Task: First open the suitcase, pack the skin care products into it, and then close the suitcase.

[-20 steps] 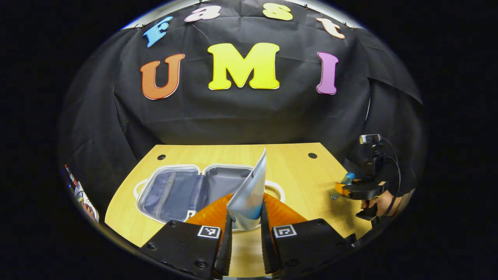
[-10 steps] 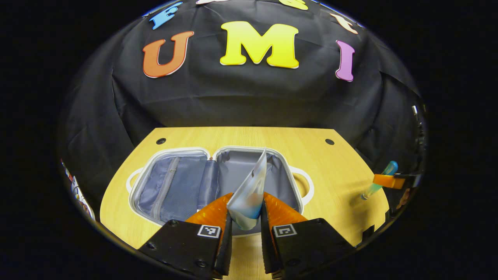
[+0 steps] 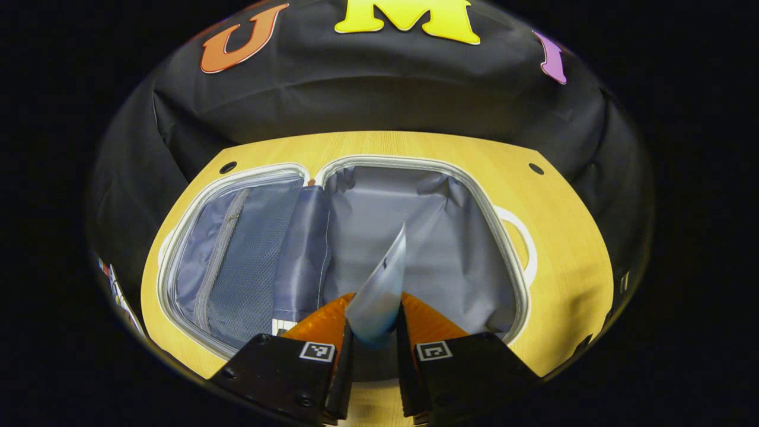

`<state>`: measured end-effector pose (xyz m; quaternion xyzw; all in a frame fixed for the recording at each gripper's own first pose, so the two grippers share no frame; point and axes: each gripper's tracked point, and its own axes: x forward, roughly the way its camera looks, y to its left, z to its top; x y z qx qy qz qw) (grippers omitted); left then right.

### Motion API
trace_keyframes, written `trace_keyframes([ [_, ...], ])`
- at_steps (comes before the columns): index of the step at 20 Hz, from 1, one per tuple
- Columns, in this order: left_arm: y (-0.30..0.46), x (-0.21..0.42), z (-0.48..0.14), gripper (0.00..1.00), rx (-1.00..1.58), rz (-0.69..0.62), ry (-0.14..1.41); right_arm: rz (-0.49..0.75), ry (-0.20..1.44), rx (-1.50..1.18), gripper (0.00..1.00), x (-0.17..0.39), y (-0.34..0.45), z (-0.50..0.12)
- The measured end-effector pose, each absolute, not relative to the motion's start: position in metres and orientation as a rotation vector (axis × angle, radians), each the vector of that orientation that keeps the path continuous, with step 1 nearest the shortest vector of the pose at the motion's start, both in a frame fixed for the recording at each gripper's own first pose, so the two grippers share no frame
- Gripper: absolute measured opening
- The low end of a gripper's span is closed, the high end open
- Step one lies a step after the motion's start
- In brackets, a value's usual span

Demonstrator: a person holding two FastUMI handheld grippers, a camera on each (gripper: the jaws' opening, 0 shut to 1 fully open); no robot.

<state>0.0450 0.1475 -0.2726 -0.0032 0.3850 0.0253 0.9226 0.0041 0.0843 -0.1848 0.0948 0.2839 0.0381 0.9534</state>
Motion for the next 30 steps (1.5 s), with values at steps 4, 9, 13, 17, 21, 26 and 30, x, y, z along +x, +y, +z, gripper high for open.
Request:
trace_keyframes([
  [4, 0.145, 0.051, -0.293, 0.41, -0.007, 0.033, 0.865, 0.056, 0.601, 0.181, 0.39, 0.003, 0.086, -0.191],
  [9, 0.144, 0.067, -0.293, 0.43, 0.022, 0.024, 0.859, 0.053, 0.625, 0.173, 0.40, 0.006, 0.090, -0.195],
  [13, 0.144, 0.065, -0.313, 0.37, -0.005, 0.029, 0.944, 0.074, 0.627, 0.152, 0.40, 0.010, 0.099, -0.191],
  [17, 0.145, 0.066, -0.313, 0.37, -0.009, 0.024, 0.948, 0.100, 0.634, 0.139, 0.40, 0.010, 0.106, -0.192],
  [21, 0.140, 0.060, -0.309, 0.38, -0.046, 0.023, 0.947, 0.136, 0.634, 0.128, 0.40, 0.019, 0.125, -0.189],
  [26, 0.123, 0.041, -0.275, 0.99, -0.071, 0.007, 0.896, 0.192, 0.610, 0.084, 0.40, 0.041, 0.148, -0.185],
  [30, 0.128, 0.013, -0.219, 0.99, -0.101, -0.021, 0.761, 0.244, 0.585, 0.074, 0.39, 0.059, 0.180, -0.171],
])
